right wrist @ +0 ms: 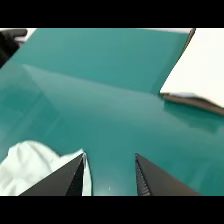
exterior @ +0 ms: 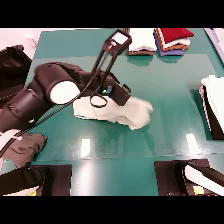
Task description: Fold the shirts.
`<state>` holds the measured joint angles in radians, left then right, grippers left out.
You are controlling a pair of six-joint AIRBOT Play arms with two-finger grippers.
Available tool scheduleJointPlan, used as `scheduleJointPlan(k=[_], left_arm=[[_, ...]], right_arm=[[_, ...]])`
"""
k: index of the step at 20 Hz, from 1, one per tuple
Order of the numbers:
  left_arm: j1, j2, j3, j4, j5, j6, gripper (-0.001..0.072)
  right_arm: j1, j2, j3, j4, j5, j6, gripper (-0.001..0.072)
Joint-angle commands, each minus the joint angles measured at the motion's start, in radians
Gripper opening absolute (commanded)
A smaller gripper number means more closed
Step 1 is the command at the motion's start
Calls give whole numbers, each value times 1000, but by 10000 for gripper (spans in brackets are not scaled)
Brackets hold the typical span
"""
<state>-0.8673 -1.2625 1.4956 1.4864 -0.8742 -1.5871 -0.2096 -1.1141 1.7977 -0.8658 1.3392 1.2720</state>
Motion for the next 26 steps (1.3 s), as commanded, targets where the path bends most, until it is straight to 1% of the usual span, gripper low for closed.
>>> scheduleJointPlan(k=[1,3,5,7,8,10,12,14,17,19,21,22,23,24,26], left_arm=[[81,-40,27,3,-31,6,558],[240,-27,31,1,-105,5,558],[421,-28,17,-8,-171,5,559],[570,-28,-28,-40,-210,6,559],[630,-28,-59,-63,-219,6,559],[722,-28,-129,-105,-217,7,558],[768,-28,-193,-111,-206,7,559],[781,-30,-248,-110,-180,9,558],[780,-30,-307,-122,-156,9,559],[780,-30,-326,-126,-136,9,559],[780,-37,-331,-132,-132,9,559],[780,-45,-331,-141,-132,9,559],[780,-57,-331,-149,-133,9,558],[780,-71,-332,-163,-135,9,559],[780,-108,-332,-206,-137,19,559]], right_arm=[[-2,-57,6,-39,188,3,368],[-4,-72,-53,-94,283,6,368],[-18,-55,-200,-117,272,8,367],[-40,-16,-401,-162,216,7,367],[-46,-2,-505,-177,181,7,379],[-55,7,-703,-174,137,7,463],[-24,-16,-854,-173,109,7,464],[37,-58,-951,-172,75,6,463],[136,-97,-1008,-172,-15,6,463],[179,-116,-1006,-164,-76,8,464],[189,-134,-1006,-109,-118,7,451],[188,-140,-1006,-88,-139,6,356],[188,-141,-1006,-85,-154,0,204],[188,-131,-1006,-87,-162,-17,25],[188,-93,-1006,-88,-180,-26,18]])
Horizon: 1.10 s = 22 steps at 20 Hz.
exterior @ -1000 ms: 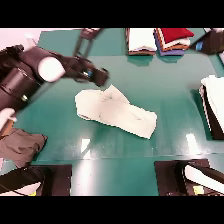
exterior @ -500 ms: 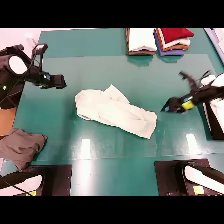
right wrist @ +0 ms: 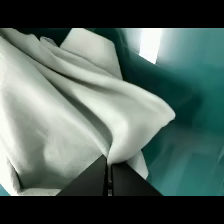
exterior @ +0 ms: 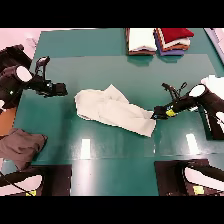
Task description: Fold the shirts.
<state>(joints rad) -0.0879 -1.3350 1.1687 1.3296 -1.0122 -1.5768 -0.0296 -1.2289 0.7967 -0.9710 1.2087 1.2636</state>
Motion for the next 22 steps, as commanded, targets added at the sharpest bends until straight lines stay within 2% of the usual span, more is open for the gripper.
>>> scheduleJointPlan(k=[1,3,9,10,12,13,14,17,22], left_arm=[[1,-57,-5,-73,1,16,559],[1,-113,-5,-126,1,21,558],[0,-246,-5,-437,20,178,557],[0,-246,-5,-469,29,202,528],[0,-245,2,-493,36,229,280],[0,-245,7,-492,35,235,82],[0,-245,23,-492,20,251,22],[1,-169,113,-454,0,251,21],[1,176,365,-275,6,250,22]], right_arm=[[8,49,-5,11,-61,-17,18],[8,100,-5,2,-66,-16,18],[8,144,-5,3,-63,-15,18],[8,144,-5,4,-64,-14,18],[8,144,-5,3,-64,-14,18],[8,144,-4,3,-66,-14,18],[8,144,3,2,-64,-14,18],[8,145,133,-3,-23,-15,17],[7,195,549,-91,72,-12,18]])
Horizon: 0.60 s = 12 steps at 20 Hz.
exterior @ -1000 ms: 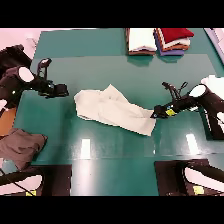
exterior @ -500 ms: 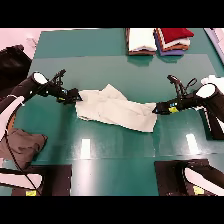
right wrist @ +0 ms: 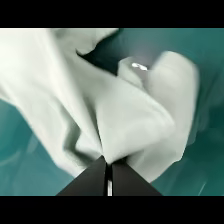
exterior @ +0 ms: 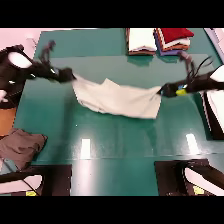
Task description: Fold the shirts.
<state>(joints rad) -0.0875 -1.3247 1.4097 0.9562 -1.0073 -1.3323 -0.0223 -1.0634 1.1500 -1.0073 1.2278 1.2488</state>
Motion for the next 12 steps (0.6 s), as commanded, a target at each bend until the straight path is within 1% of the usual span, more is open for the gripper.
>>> scheduleJointPlan(k=[1,5,7,9,12], left_arm=[[1,242,169,121,3,5,22],[1,486,278,136,4,5,22],[1,569,305,137,5,-3,21],[1,615,324,137,5,-6,21],[1,627,328,141,-7,-29,21]], right_arm=[[0,54,268,-89,67,18,17],[0,160,448,-202,121,73,17],[0,189,525,-241,170,91,17],[0,196,612,-275,212,109,17],[0,162,733,-278,242,133,17]])
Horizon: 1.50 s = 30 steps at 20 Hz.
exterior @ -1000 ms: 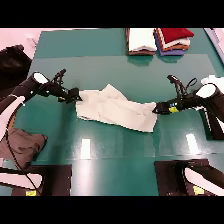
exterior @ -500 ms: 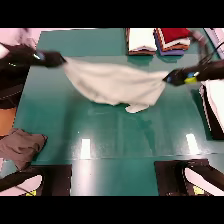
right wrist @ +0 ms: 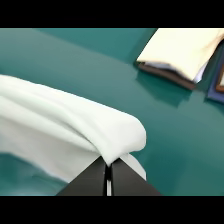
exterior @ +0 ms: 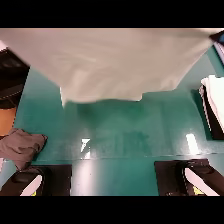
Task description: Fold the shirts.
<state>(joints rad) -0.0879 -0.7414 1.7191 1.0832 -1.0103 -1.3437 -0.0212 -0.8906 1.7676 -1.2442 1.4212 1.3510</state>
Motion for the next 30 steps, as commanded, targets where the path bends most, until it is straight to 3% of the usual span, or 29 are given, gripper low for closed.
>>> scheduleJointPlan(k=[1,5,9,15,18,19,20,21,25,30], left_arm=[[1,27,17,16,-22,-18,21],[1,-136,16,33,-206,-18,21],[1,-425,16,34,-377,-17,22],[1,-828,-54,35,-300,-16,23],[1,-922,-54,52,-251,-27,25],[1,-925,-54,74,-221,-50,69],[2,-921,-53,96,-196,-68,330],[2,-917,-44,120,-187,-88,523],[53,-844,-22,175,-274,-121,498],[180,-631,-309,175,-292,-108,499]], right_arm=[[-1,-34,159,-42,52,40,17],[-1,-190,288,-38,62,48,16],[5,-408,287,-39,93,48,17],[78,-776,287,-39,66,47,18],[87,-875,287,-28,39,47,20],[86,-891,287,-3,34,47,67],[77,-900,287,25,25,47,279],[65,-900,288,53,20,48,384],[-25,-824,217,135,102,21,382],[-229,-540,-305,133,73,-52,382]])
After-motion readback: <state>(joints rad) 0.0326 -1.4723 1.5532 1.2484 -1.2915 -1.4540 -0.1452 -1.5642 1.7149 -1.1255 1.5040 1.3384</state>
